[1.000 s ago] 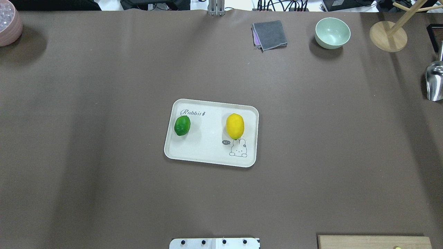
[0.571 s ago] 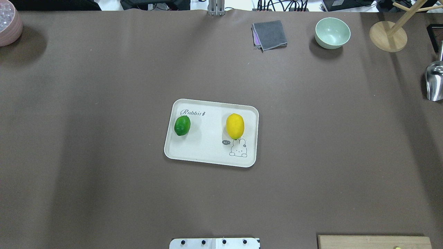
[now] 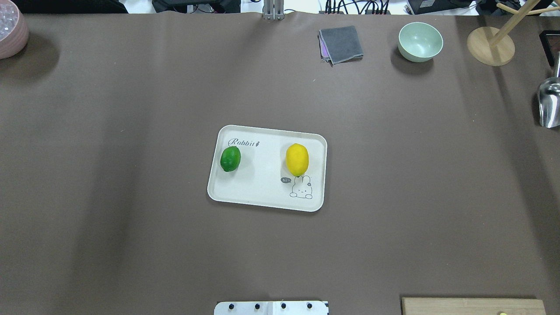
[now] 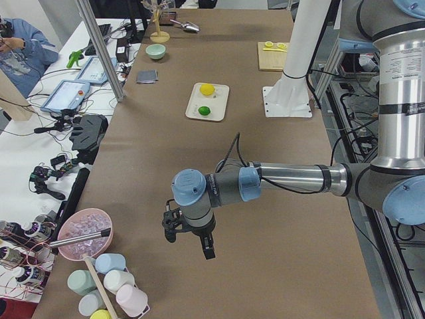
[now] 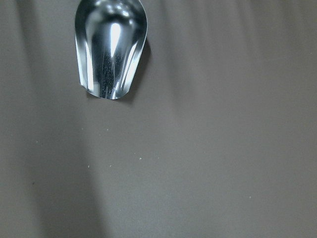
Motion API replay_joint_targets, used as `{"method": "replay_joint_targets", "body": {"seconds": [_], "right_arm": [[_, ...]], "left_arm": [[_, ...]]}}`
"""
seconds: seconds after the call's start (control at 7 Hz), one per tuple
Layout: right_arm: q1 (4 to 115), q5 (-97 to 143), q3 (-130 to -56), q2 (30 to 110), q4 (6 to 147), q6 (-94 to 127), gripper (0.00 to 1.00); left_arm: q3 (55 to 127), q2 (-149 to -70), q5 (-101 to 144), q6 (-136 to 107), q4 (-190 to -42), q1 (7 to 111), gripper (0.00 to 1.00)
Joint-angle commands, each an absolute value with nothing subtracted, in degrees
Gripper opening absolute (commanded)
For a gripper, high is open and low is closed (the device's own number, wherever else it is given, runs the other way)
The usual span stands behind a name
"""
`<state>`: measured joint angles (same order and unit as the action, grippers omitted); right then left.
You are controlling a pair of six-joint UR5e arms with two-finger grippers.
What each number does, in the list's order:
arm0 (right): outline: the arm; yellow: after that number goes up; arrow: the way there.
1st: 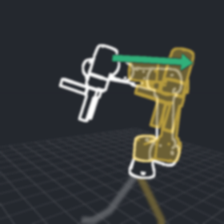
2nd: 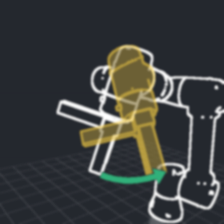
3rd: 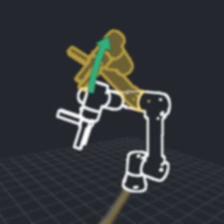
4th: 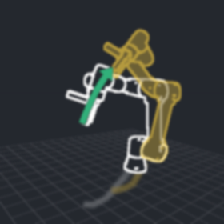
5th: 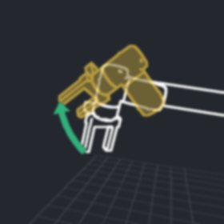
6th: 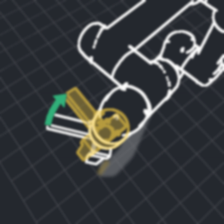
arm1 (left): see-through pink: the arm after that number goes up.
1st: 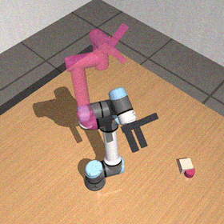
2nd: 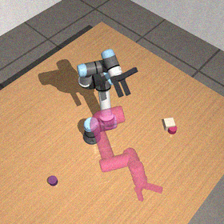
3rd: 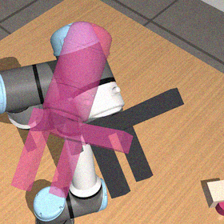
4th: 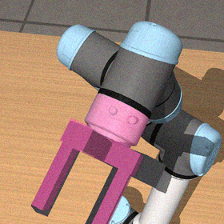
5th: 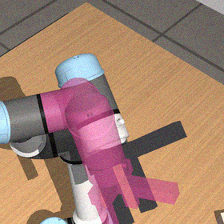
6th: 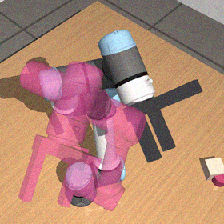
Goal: Place all lemons on tray
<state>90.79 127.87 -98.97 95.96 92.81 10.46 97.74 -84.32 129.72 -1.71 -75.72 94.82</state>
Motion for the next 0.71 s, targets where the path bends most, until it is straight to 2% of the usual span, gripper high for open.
{"method": "replay_joint_targets", "body": {"seconds": [0.0,0.57], "right_arm": [[90.79,127.88,-98.96,95.98,92.81,10.46,1.00],[90.79,127.88,-98.88,95.98,92.81,10.28,1.00]], "left_arm": [[97.73,-83.59,129.81,-0.45,-77.17,94.83,0.98],[97.91,-83.58,129.81,-0.44,-77.08,94.83,0.98]]}}
